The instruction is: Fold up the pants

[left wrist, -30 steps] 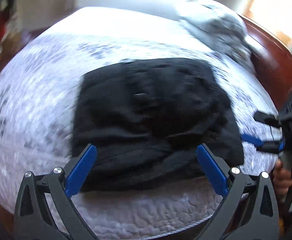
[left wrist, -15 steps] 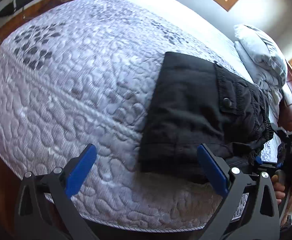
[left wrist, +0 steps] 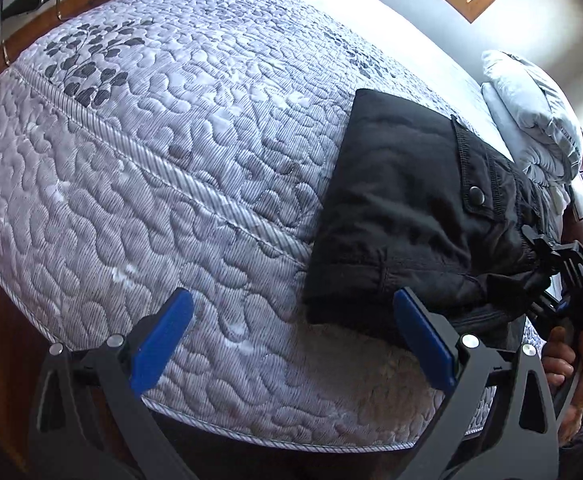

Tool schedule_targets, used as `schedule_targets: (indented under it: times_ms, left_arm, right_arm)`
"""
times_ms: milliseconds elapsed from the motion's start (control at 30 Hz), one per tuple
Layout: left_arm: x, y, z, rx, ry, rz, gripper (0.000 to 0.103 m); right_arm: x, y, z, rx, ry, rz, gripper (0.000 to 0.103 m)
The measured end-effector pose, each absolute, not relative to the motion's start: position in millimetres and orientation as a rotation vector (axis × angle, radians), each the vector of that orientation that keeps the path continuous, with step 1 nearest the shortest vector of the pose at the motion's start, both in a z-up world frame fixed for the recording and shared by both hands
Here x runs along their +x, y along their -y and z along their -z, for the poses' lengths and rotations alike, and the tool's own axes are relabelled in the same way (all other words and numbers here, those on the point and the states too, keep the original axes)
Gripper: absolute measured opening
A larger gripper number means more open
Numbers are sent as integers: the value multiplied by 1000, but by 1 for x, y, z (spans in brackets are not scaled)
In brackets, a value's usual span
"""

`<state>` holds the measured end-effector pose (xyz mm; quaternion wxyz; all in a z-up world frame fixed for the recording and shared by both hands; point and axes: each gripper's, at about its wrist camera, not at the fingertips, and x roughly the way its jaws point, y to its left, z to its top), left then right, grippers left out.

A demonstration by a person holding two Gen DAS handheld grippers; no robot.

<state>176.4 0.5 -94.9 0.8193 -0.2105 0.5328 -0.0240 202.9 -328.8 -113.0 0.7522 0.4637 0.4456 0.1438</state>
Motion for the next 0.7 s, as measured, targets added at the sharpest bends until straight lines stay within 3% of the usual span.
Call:
schedule_targets:
  times_ms: [700]
  left_arm:
    - [169,2,87,-477,-1142,57,100]
  right_arm:
    - [202,334,13,995,-867,-496,32]
